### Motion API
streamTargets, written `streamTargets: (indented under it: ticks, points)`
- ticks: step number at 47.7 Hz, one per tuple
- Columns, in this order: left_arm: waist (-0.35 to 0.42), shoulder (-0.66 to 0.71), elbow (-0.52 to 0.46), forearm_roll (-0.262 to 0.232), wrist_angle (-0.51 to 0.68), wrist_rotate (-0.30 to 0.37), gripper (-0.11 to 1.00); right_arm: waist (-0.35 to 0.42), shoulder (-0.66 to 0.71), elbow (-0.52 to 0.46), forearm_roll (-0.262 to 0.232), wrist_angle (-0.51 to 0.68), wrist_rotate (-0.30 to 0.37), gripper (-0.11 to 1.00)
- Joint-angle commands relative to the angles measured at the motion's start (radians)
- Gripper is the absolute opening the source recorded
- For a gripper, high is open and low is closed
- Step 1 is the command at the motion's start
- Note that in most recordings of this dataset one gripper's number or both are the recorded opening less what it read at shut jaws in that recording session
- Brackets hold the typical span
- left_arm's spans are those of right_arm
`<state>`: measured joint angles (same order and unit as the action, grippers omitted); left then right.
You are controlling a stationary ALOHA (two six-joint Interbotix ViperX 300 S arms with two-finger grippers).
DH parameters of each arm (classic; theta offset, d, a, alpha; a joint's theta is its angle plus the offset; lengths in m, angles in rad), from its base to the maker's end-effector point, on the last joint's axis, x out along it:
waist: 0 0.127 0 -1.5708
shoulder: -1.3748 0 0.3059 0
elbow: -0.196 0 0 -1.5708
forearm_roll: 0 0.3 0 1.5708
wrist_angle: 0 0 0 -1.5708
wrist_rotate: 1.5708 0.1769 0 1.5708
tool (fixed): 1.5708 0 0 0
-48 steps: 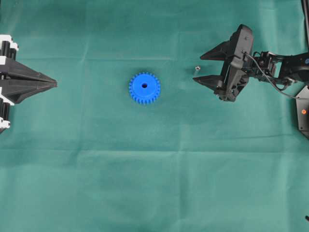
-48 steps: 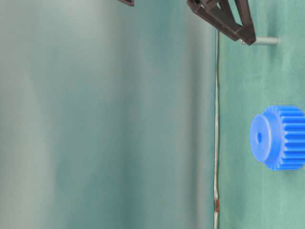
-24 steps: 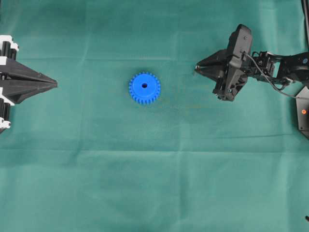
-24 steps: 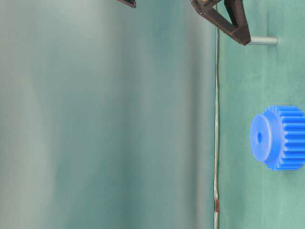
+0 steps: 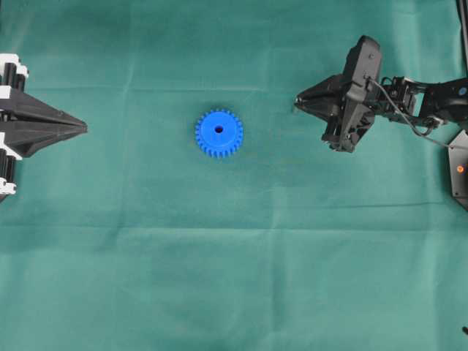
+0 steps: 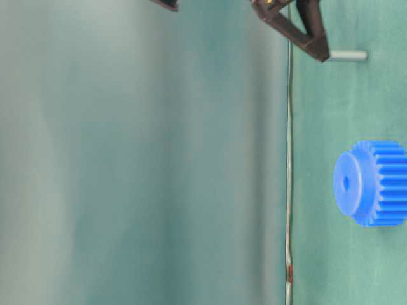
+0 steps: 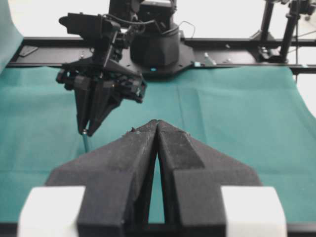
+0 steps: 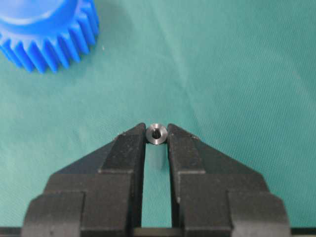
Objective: Insert the shaft placed at a random location into the center hole of the medium gear at another random location.
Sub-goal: 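Lift the shaft with the right gripper and carry it left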
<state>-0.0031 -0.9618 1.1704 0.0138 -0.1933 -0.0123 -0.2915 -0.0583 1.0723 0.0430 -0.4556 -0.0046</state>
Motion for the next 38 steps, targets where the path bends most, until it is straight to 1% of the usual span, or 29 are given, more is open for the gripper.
streamTargets:
  ticks: [1, 7, 15, 19, 29, 38]
  points:
    - [-0.002, 0.008, -0.020, 0.003, -0.005, -0.002, 0.00, -0.003, -0.067, -0.035, 0.000, 0.057, -0.015, 0.13]
    - [-0.002, 0.008, -0.020, 0.002, -0.003, -0.003, 0.00, -0.003, -0.146, -0.064, -0.002, 0.164, -0.015, 0.13]
    - [-0.002, 0.008, -0.020, 0.002, -0.003, -0.002, 0.00, 0.000, -0.225, -0.084, -0.002, 0.252, -0.015, 0.13]
    - [-0.002, 0.008, -0.020, 0.002, -0.003, -0.003, 0.00, 0.000, -0.239, -0.083, -0.002, 0.256, -0.015, 0.13]
    - [-0.002, 0.008, -0.020, 0.003, -0.002, -0.003, 0.00, 0.002, -0.225, -0.084, -0.002, 0.256, -0.011, 0.13]
    - [-0.002, 0.008, -0.020, 0.003, 0.002, -0.003, 0.00, 0.021, -0.196, -0.114, -0.002, 0.239, -0.009, 0.13]
